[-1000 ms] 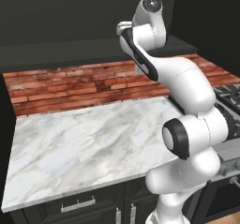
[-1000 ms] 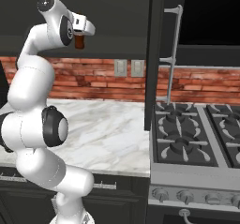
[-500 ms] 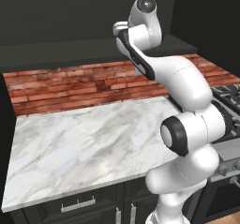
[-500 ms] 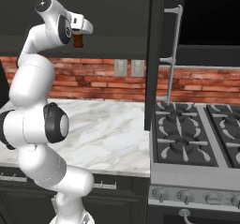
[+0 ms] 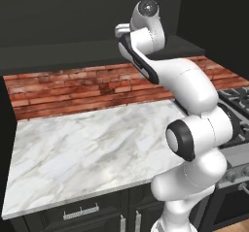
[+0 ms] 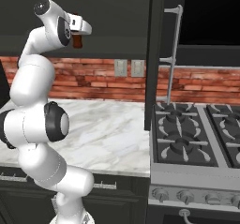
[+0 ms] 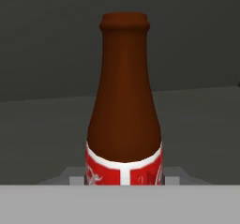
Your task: Pick the bottled drink from the counter and place it in the open cabinet.
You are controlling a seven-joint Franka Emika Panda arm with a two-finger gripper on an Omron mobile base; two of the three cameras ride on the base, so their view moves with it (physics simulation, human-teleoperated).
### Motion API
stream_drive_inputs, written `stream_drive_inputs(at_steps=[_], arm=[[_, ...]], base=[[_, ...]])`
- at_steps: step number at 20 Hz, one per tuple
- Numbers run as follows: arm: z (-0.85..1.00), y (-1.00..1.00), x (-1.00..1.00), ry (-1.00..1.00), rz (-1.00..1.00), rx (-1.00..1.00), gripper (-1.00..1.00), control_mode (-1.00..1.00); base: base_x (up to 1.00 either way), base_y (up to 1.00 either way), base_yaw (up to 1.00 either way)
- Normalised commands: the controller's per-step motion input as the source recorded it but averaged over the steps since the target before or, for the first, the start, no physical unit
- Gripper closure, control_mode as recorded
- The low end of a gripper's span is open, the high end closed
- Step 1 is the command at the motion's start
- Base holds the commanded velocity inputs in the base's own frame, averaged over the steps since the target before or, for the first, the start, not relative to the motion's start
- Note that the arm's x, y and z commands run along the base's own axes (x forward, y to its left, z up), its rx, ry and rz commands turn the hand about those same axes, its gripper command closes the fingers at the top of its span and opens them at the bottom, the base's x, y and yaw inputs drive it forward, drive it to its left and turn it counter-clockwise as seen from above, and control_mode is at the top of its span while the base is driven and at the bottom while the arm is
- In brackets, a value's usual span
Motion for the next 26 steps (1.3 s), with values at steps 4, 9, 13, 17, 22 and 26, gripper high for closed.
stream_drive_inputs(at_steps=[4,9,13,17,22,26], arm=[[-0.15,0.00,0.00,0.00,0.00,0.00,1.00,-1.00],[-0.09,0.00,0.00,0.00,0.00,0.00,1.00,-1.00],[-0.16,0.00,0.00,0.00,0.00,0.00,1.00,-1.00],[-0.13,0.00,0.00,0.00,0.00,0.00,1.00,-1.00],[-0.14,0.00,0.00,0.00,0.00,0.00,1.00,-1.00],[-0.25,0.00,0.00,0.00,0.00,0.00,1.00,-1.00]], base=[[0.00,0.00,0.00],[0.00,0.00,0.00],[0.00,0.00,0.00],[0.00,0.00,0.00],[0.00,0.00,0.00],[0.00,0.00,0.00]])
